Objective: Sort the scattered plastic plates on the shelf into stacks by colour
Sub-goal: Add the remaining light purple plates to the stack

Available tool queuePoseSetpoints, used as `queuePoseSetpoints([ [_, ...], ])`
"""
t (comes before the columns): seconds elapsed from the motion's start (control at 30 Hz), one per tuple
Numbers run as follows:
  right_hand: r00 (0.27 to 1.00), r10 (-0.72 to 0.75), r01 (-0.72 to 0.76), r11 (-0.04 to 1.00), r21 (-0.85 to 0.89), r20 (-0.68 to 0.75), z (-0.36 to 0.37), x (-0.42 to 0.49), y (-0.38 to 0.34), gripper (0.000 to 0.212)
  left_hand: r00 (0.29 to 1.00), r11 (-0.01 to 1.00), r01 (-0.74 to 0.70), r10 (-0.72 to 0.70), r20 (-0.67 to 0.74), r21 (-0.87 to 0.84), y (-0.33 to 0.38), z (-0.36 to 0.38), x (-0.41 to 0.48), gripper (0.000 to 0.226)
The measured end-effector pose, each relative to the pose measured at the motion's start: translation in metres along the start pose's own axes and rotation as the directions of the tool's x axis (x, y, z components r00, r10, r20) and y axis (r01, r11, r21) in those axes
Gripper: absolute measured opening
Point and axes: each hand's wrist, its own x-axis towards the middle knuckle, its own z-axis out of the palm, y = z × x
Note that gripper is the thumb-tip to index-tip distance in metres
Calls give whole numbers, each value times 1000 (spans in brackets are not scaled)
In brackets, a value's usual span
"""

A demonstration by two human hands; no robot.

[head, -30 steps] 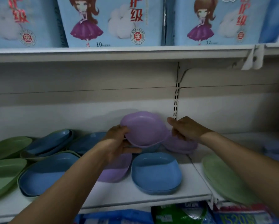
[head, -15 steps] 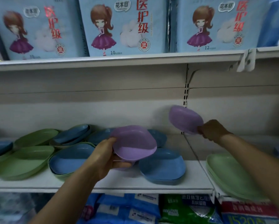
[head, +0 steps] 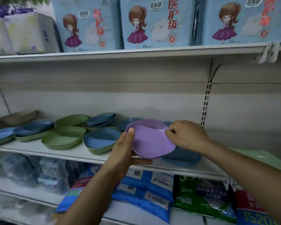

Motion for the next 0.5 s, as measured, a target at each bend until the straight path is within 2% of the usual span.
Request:
queuePoseSetpoints([
  [0.1,999,-42,42,999,-3,-18,2,-2,-13,53,998,1000,16,-18,-63,-27,2,-19,-5,38],
  [0.17,1000,11,-8,997,83,-26,-1,5,-17,60,992,999,20,-25,-125,-40,7,-41,-5,35],
  [0.27,990,138,-134,974,184,-9,0,19,-15,58,973,994,12,-37,-229,-106,18,-77,-1,32],
  [0.4,972,208,-217,972,85,104,23,31,-22,37,962,991,26,-61,-267,-130,26,-118,7,37],
  [0.5,958,254,-251,967,-36,137,45,39,-36,36,964,993,41,-69,-257,-113,30,-144,10,34],
])
